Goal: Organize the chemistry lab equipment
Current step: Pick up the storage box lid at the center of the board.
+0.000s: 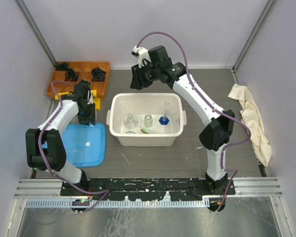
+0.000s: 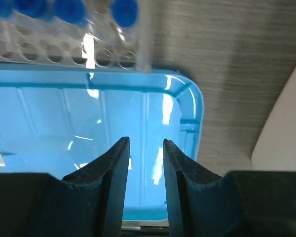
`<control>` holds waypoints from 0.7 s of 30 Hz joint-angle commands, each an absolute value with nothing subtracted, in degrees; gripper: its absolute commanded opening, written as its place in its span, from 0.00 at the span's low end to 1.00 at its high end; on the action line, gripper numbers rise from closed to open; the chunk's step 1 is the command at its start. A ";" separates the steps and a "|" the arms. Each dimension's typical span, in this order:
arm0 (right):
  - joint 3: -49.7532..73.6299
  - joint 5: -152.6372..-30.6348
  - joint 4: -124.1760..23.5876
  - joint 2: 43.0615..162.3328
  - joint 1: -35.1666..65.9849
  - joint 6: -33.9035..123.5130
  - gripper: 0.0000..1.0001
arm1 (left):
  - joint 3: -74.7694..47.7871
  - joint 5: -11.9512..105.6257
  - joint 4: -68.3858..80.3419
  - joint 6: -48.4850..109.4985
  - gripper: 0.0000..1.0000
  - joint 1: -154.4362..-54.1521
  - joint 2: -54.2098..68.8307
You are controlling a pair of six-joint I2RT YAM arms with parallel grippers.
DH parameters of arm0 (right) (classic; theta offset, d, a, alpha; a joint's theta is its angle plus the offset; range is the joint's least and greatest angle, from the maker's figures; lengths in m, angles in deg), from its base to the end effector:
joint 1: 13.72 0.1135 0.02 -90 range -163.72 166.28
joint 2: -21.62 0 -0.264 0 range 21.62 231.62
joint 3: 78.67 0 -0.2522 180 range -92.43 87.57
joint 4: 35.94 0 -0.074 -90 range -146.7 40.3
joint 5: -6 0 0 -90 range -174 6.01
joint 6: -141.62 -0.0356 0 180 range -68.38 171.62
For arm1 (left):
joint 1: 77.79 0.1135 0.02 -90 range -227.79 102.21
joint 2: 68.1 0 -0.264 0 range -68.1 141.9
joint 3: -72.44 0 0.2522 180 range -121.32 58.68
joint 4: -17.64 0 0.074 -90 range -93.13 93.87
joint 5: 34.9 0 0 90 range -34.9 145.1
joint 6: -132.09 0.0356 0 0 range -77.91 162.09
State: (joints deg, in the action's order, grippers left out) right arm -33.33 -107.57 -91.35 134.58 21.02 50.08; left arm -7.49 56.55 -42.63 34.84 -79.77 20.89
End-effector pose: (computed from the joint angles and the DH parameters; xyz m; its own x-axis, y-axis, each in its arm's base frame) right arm 0.3584 0.2659 0.3907 -0.4773 -0.3010 -0.8256 -0.7831 0.5719 0.2442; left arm 0.3029 -0.0096 0.2352 -0.9308 -0.0941 -0.3532 -0.0926 0.9955 -0.0211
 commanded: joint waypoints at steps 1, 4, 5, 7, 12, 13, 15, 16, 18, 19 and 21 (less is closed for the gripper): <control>-33.79 -106.32 -89.60 132.19 20.80 51.31 0.41 | -7.50 56.39 -47.00 27.63 0.35 -84.38 19.90; -32.72 -105.11 -89.60 131.05 20.85 51.99 0.41 | -7.61 57.76 -48.24 24.37 0.35 -87.90 20.03; -32.22 -104.75 -89.60 130.53 20.80 52.16 0.41 | -7.48 58.39 -48.35 23.53 0.35 -88.85 19.89; -31.31 -104.12 -89.60 129.90 20.74 52.73 0.41 | -6.65 59.04 -47.86 21.91 0.35 -90.27 19.47; -30.03 -103.51 -89.43 128.82 20.82 53.28 0.41 | -4.68 58.80 -46.02 19.80 0.36 -90.95 21.65; -29.90 -103.46 -89.34 128.63 20.81 53.22 0.41 | -4.69 59.02 -45.59 19.70 0.35 -91.10 22.36; -29.75 -103.39 -89.34 128.43 20.82 53.25 0.41 | -4.82 59.18 -44.80 19.60 0.35 -91.26 23.65; -29.54 -103.29 -89.34 128.29 20.82 53.38 0.41 | -4.98 59.11 -44.55 19.54 0.35 -91.40 24.29; -29.02 -102.96 -89.34 127.86 20.80 53.54 0.42 | -5.21 58.98 -43.77 19.50 0.35 -91.69 25.00; -28.71 -102.67 -89.27 127.60 20.81 53.73 0.42 | -5.22 59.01 -43.62 19.45 0.35 -91.86 25.24; -28.18 -102.18 -89.25 127.25 20.77 53.93 0.42 | -5.21 58.41 -42.03 19.18 0.35 -91.98 25.75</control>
State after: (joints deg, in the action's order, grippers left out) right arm -28.48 -103.33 -91.37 132.27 21.02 52.92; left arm -4.67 58.30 -45.60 20.37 -91.40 25.38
